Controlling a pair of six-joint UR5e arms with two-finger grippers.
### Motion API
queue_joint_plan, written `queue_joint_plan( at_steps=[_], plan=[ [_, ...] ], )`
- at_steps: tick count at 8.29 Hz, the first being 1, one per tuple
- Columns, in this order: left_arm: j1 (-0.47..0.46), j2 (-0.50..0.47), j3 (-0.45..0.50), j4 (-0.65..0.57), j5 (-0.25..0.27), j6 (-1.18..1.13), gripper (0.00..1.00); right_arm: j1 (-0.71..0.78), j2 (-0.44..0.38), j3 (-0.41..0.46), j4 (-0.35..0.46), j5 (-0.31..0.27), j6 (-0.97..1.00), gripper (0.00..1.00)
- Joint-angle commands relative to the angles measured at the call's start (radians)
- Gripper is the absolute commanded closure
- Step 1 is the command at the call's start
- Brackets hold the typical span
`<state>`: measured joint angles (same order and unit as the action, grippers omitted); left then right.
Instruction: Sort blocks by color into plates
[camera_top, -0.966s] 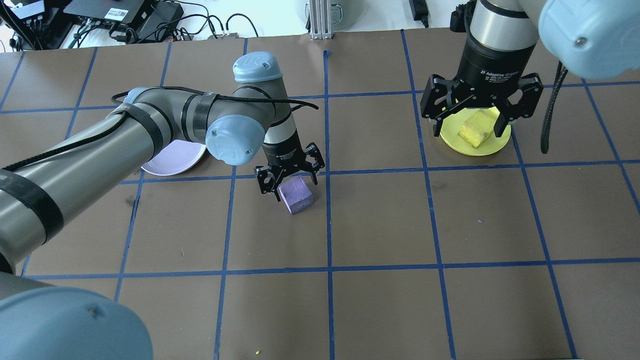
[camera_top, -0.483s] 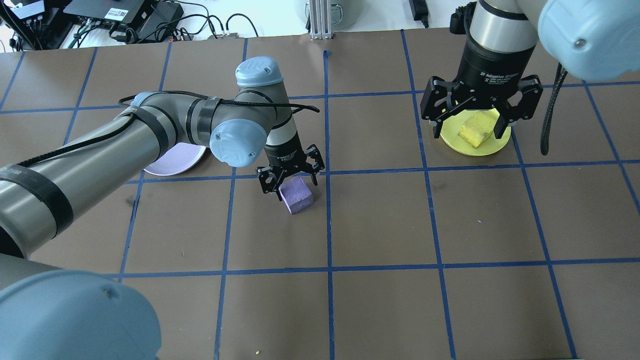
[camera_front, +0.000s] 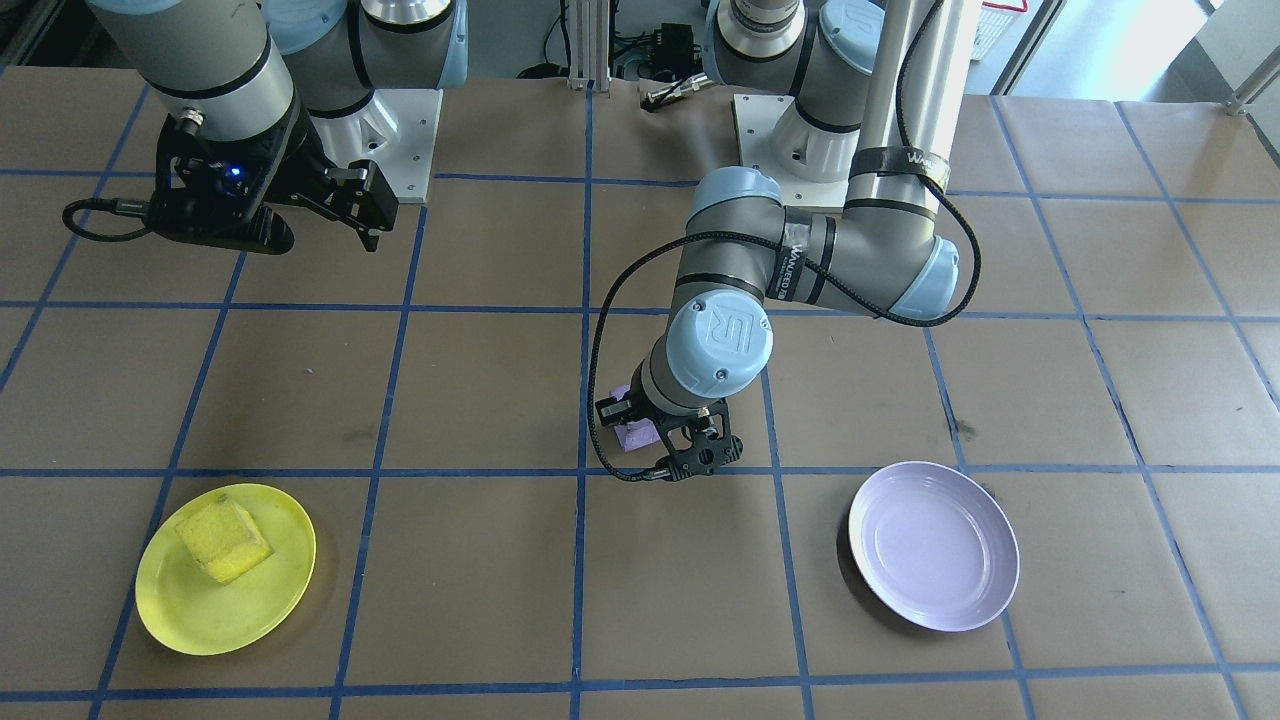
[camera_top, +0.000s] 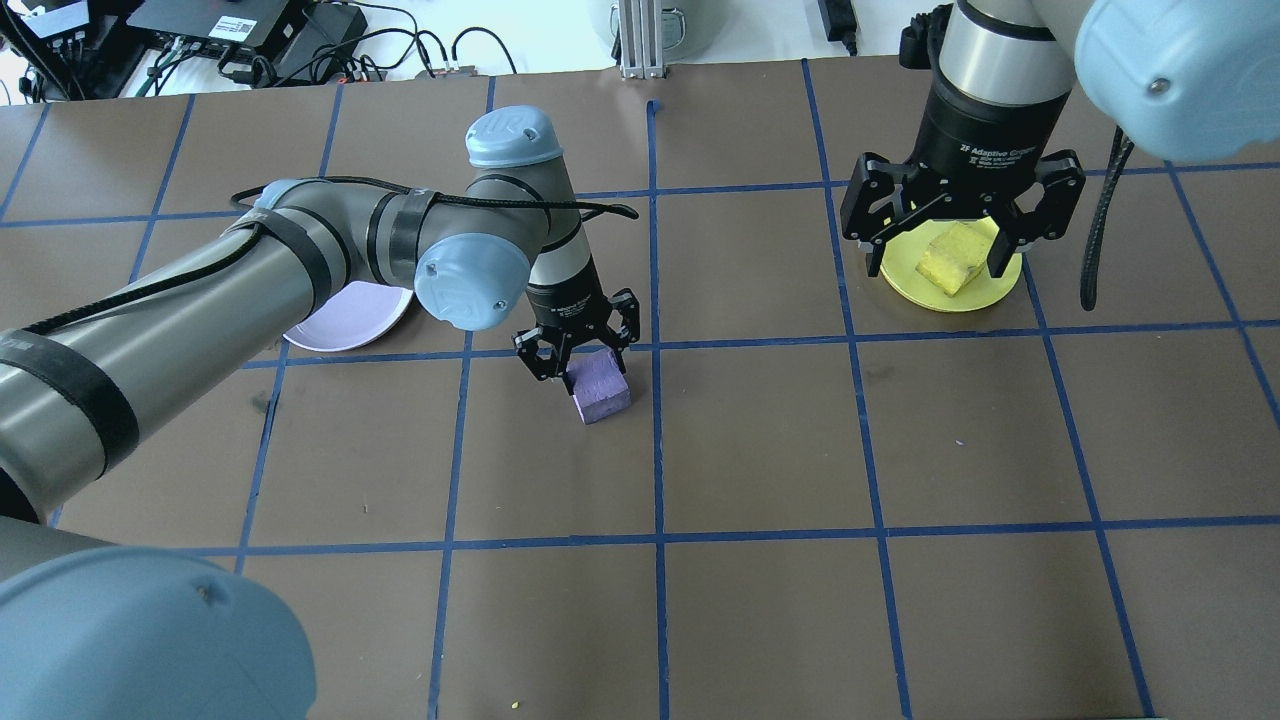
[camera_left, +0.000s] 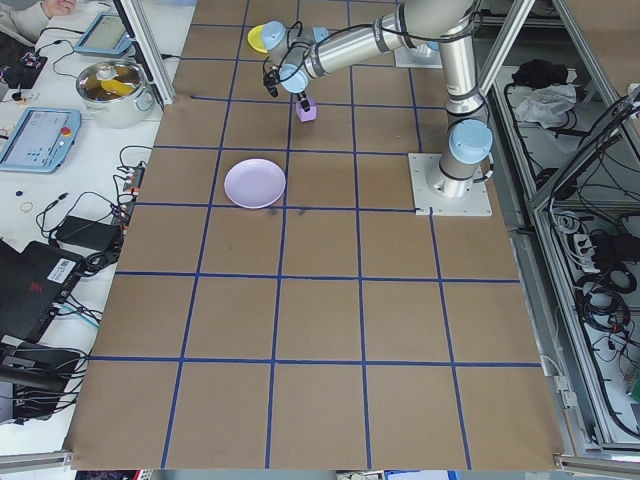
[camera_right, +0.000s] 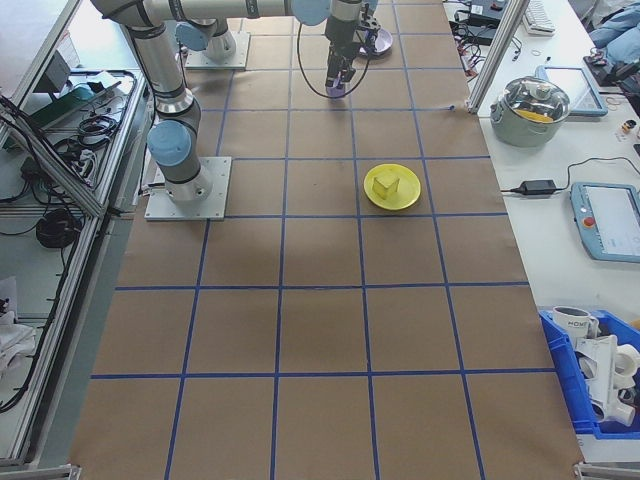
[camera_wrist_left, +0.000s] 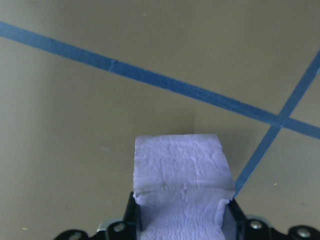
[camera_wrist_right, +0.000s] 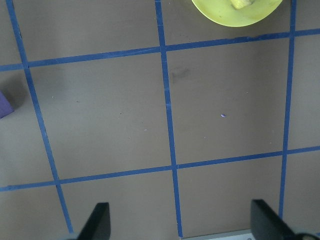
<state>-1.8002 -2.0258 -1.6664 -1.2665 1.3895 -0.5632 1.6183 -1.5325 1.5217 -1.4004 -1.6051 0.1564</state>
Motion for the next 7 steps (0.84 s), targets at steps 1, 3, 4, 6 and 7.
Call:
queue_joint_plan(
  at_steps=[1, 3, 4, 6, 7],
  plan=[
    [0.024, 0.08, 0.025, -0.13, 0.082, 0.131, 1.0, 0.0, 0.002, 0.0, 0.0, 0.001, 0.0, 0.0],
    [0.134, 0.137, 0.098, -0.229, 0.224, 0.367, 1.0, 0.0, 0.003, 0.0, -0.002, 0.001, 0.0, 0.0],
    [0.18, 0.142, 0.134, -0.226, 0.253, 0.461, 1.0, 0.0, 0.003, 0.0, -0.002, 0.001, 0.0, 0.0],
    [0.319, 0.109, 0.198, -0.217, 0.266, 0.676, 1.0, 0.0, 0.005, 0.0, -0.002, 0.001, 0.0, 0.0],
    [0.379, 0.081, 0.209, -0.167, 0.266, 0.778, 1.0, 0.0, 0.005, 0.0, -0.002, 0.001, 0.0, 0.0]
  ],
)
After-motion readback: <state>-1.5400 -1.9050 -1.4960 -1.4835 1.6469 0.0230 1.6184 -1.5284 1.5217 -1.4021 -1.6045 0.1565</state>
